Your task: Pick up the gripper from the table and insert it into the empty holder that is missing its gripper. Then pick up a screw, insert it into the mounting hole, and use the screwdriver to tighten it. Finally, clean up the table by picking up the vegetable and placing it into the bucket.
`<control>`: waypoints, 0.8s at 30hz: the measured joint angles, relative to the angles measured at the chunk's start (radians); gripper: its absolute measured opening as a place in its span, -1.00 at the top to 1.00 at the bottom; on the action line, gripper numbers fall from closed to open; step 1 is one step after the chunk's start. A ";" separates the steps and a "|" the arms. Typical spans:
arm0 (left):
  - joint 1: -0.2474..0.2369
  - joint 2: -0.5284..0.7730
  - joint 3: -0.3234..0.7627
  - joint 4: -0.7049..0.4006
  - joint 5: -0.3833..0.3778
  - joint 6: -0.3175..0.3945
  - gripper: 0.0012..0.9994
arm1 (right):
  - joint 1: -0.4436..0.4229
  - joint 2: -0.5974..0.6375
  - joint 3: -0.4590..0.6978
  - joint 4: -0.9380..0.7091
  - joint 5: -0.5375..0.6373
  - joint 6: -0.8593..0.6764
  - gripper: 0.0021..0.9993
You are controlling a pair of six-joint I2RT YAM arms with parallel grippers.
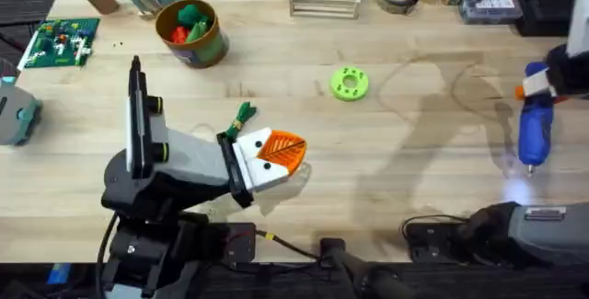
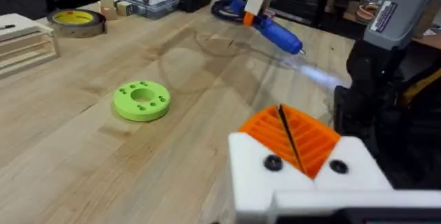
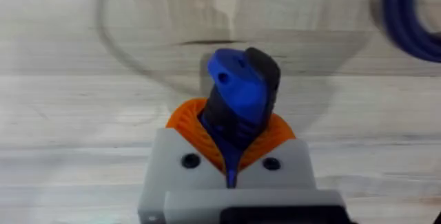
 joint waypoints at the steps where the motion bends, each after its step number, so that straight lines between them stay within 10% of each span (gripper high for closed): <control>1: 0.000 0.000 0.000 0.000 0.000 0.000 0.97 | 0.000 -0.027 0.000 0.006 -0.012 0.013 0.97; 12: 0.000 0.000 0.000 0.000 0.000 0.000 0.97 | 0.044 -0.276 0.000 0.111 -0.207 0.168 0.97; 24: 0.000 0.000 0.000 0.000 0.000 0.000 0.97 | 0.379 -0.490 -0.002 0.286 -0.266 0.344 0.98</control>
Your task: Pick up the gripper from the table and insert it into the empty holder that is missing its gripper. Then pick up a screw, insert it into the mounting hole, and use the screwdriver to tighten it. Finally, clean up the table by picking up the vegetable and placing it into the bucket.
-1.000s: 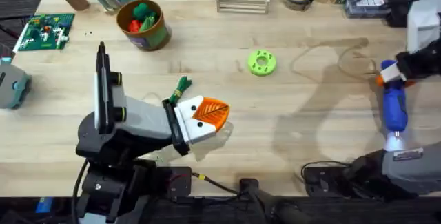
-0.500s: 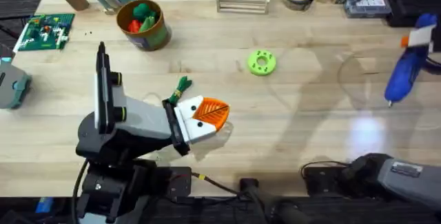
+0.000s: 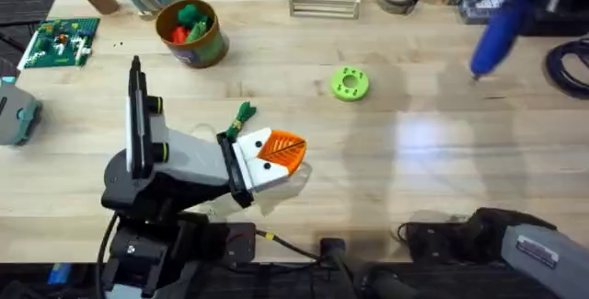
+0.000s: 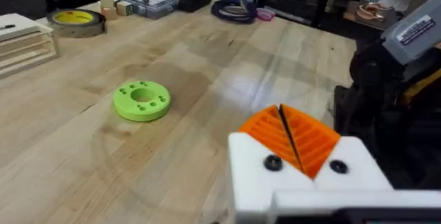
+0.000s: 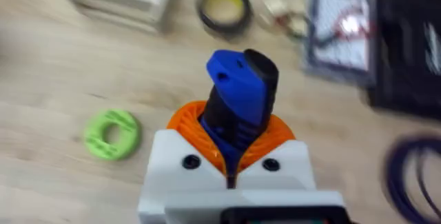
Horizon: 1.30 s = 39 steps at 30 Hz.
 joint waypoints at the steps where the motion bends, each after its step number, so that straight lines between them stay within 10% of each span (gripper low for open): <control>1: 0.000 0.000 0.000 0.000 0.000 0.000 0.97 | 0.037 -0.011 0.000 0.021 -0.002 0.019 0.98; 17: 0.000 0.000 0.000 0.000 0.000 0.000 0.97 | 0.535 -0.030 -0.014 0.250 0.000 0.220 0.98; 30: 0.000 0.000 0.000 0.000 0.000 0.000 0.97 | 0.730 -0.312 -0.345 0.674 0.070 0.375 0.98; 39: 0.000 0.000 0.000 0.000 0.000 0.000 0.97 | 0.901 -0.237 -0.422 0.869 0.058 0.435 0.99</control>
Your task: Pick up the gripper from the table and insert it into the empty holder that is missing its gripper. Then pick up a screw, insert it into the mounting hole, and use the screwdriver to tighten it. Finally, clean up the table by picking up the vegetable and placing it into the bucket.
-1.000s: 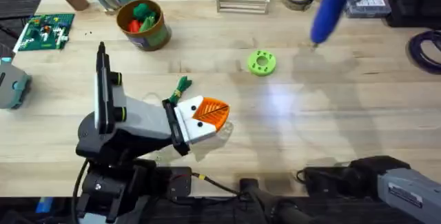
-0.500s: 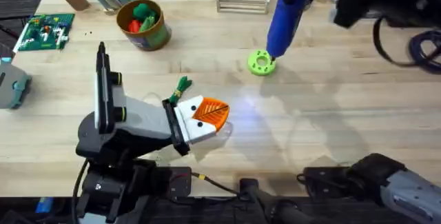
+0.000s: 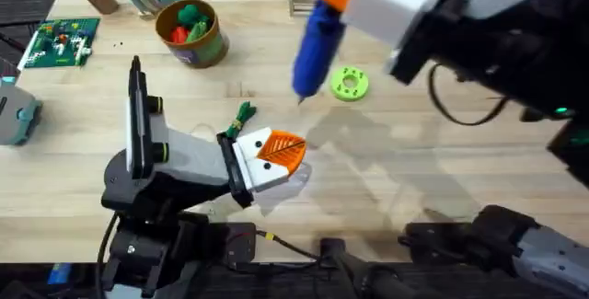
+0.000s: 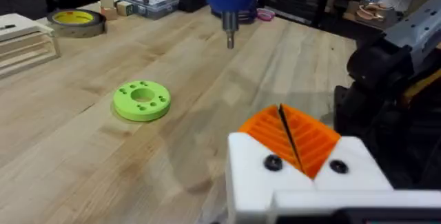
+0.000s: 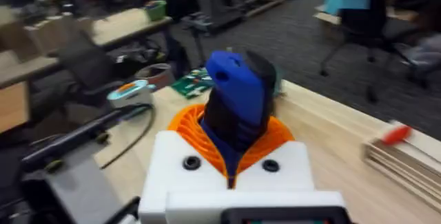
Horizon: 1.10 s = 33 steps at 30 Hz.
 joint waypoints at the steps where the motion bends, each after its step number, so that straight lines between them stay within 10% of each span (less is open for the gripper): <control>1: 0.000 0.000 0.000 0.000 0.000 0.000 0.97 | 0.020 0.013 0.000 0.024 -0.001 0.002 0.99; 33: 0.000 0.000 0.000 0.000 0.000 0.000 0.97 | 0.291 0.172 0.082 0.089 -0.006 -0.186 0.99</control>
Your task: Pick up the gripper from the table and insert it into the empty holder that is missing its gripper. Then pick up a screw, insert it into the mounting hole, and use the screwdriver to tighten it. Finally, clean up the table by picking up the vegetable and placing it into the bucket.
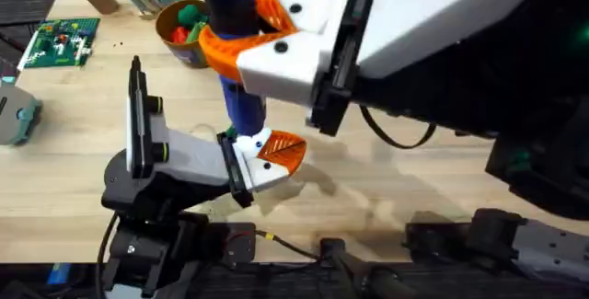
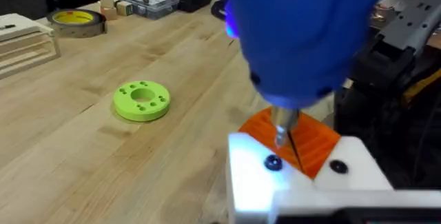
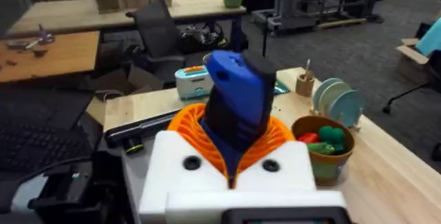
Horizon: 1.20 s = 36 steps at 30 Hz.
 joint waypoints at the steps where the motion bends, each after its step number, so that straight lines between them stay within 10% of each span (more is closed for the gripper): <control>1: 0.000 0.000 0.000 0.000 0.000 0.000 0.97 | 0.004 0.000 0.000 -0.007 0.000 0.000 0.99; 36: 0.000 0.000 0.000 0.000 0.000 -0.001 0.97 | 0.016 0.022 0.003 -0.058 0.001 -0.052 0.99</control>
